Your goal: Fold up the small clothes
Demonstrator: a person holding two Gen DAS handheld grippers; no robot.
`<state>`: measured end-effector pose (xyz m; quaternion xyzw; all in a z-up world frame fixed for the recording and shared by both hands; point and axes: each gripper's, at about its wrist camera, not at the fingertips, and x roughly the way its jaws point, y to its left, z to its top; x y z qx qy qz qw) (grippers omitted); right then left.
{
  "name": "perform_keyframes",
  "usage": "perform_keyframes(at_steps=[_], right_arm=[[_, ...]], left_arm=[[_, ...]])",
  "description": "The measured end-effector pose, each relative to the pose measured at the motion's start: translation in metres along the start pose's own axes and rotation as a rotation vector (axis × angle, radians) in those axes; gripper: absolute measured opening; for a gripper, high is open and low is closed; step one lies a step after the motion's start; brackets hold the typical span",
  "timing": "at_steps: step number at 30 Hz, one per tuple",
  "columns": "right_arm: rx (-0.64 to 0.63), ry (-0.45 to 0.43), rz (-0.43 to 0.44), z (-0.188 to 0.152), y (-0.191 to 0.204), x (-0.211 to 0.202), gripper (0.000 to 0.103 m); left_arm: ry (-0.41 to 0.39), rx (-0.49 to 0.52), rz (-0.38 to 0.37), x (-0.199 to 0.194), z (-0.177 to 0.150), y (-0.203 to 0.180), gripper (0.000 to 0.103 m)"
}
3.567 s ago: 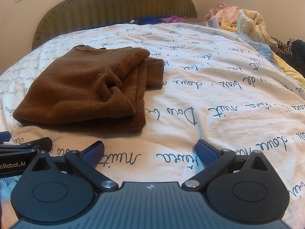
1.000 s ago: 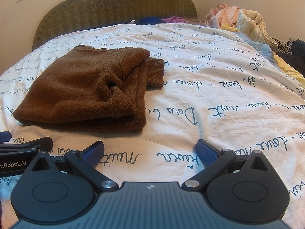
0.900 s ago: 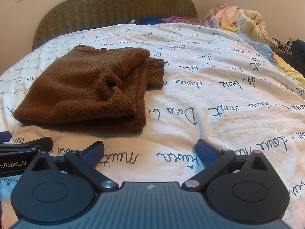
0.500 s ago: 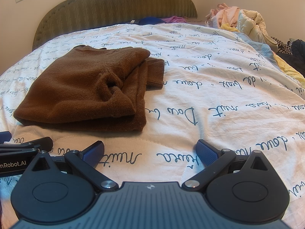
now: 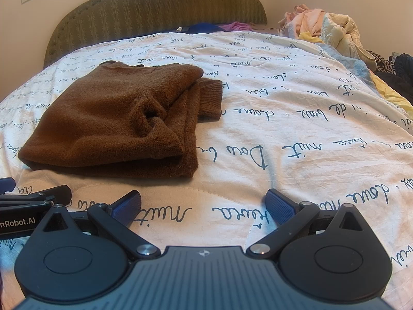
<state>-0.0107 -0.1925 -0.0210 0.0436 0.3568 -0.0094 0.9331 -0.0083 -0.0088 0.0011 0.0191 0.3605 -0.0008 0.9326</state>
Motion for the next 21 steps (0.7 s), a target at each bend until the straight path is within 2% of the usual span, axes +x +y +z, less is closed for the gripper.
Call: perform_keyframes(at_steps=[21], right_arm=[[0.0,0.0,0.0,0.0,0.0003,0.0001,0.103]], left_arm=[[-0.009,-0.009,-0.021,-0.0009,-0.0005,0.0039,0.103]])
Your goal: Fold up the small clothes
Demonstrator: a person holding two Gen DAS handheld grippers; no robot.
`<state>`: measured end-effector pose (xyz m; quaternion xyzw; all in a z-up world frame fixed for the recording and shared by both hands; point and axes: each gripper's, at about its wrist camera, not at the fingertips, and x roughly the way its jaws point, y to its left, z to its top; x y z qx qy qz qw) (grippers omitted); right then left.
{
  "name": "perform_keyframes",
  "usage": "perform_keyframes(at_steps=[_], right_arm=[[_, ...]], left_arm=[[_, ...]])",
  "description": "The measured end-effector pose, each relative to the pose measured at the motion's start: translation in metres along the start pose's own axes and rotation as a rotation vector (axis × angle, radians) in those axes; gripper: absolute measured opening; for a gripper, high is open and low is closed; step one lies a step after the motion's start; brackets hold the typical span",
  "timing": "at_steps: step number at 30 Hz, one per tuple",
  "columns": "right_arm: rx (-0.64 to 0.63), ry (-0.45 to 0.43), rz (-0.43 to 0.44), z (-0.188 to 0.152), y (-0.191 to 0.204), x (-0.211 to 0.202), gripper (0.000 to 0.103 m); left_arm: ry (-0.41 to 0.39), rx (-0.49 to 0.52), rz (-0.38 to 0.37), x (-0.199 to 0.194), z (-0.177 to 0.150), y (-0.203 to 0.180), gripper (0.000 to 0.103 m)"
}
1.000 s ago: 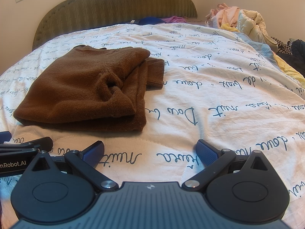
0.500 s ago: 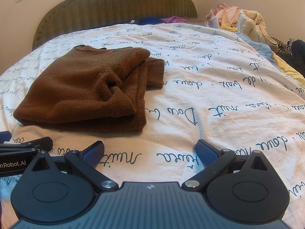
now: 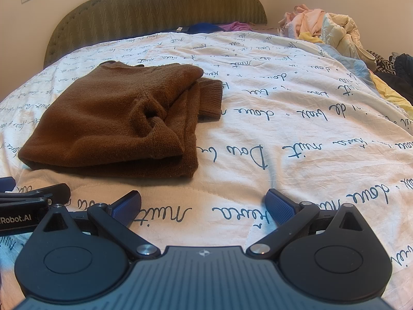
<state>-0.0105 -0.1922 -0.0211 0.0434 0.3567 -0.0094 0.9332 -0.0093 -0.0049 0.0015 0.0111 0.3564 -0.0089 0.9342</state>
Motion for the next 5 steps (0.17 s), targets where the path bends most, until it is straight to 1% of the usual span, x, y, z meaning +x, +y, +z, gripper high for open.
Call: perform_keyframes(at_steps=[2,5], right_arm=[[0.0,0.0,0.0,0.0,-0.0001,-0.0001,0.103],[0.0,0.0,0.0,-0.0001,0.0001,0.0,0.103]], left_arm=[[-0.007,0.023,0.007,-0.0015,-0.001,-0.0037,0.103],[-0.028,0.048,0.043,-0.0062,-0.0017,-0.0081,0.103]])
